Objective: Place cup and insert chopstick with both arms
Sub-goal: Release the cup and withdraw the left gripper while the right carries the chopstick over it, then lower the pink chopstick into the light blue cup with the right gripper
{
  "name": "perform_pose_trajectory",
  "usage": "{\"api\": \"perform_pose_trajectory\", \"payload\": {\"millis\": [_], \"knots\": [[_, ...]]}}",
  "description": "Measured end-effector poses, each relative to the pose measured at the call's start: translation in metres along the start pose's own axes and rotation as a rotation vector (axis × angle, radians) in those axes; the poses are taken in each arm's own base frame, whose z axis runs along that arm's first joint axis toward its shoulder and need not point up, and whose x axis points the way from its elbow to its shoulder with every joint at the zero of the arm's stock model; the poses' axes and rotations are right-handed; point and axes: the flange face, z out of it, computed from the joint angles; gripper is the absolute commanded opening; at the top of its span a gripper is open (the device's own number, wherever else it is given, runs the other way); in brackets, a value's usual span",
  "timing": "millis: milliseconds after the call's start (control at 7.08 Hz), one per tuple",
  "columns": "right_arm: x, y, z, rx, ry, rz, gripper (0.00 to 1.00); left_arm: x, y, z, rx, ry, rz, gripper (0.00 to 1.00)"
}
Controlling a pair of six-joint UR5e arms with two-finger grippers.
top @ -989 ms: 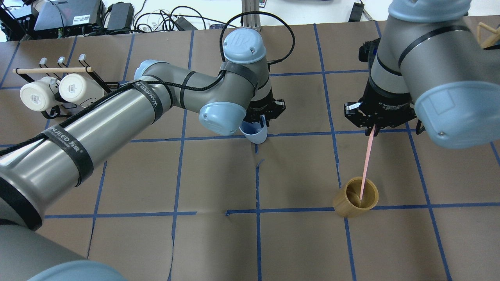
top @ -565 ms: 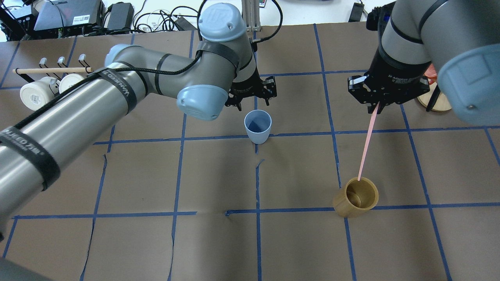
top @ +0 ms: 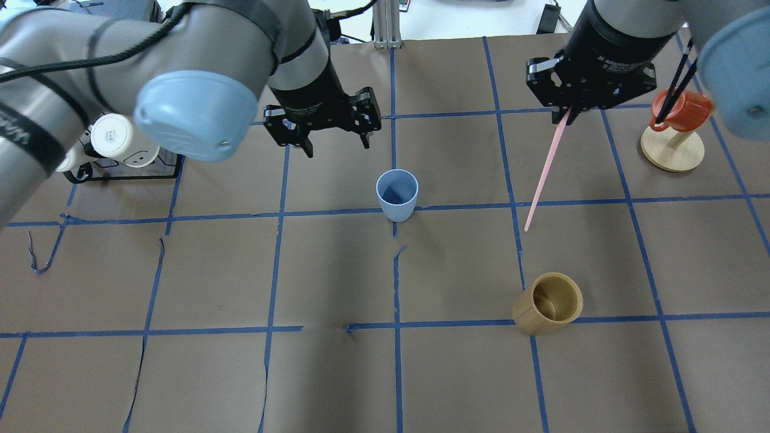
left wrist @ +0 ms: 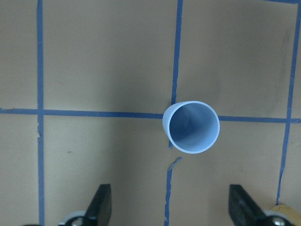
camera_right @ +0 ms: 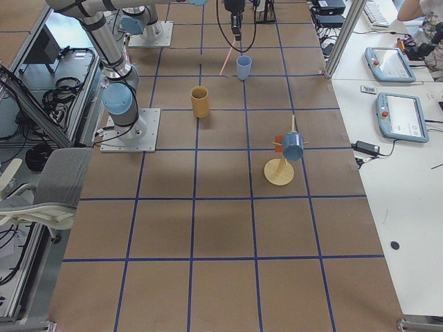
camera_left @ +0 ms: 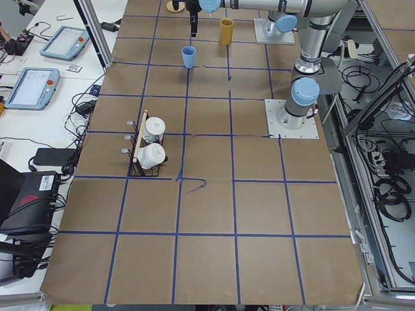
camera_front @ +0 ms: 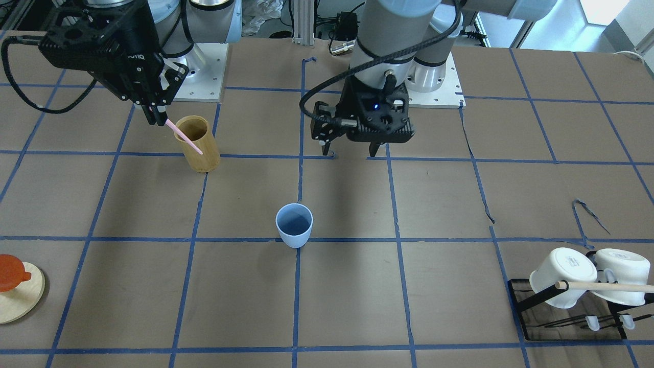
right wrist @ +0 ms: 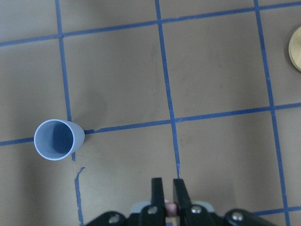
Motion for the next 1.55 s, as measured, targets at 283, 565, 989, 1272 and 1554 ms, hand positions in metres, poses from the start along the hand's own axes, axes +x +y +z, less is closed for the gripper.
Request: {"api": "perform_pose_trajectory", "payload": {"millis": [283,565,989,1272,1554], "knots": [[-0.032,-0.020,0.018,0.094,-0.062,-0.013,0.14,-0.049,0.028,-0.010,-0.029,-0.011,-0.053,1.00],[-0.081,-0.012,0.023,0.160,-0.108,-0.017,0.13,-0.084,0.032,-0.023,-0.012,-0.011,-0.016,1.00],[-0.128,0.006,0.029,0.196,-0.139,-0.014,0.14,-0.100,0.022,-0.049,-0.102,-0.066,-0.028,1.00],[-0.145,0.010,0.048,0.199,-0.128,0.011,0.18,-0.101,0.023,-0.048,-0.147,-0.074,-0.024,1.00],[-0.146,0.016,0.071,0.224,-0.123,0.020,0.20,-0.101,0.021,-0.047,-0.147,-0.071,0.026,1.00]]}}
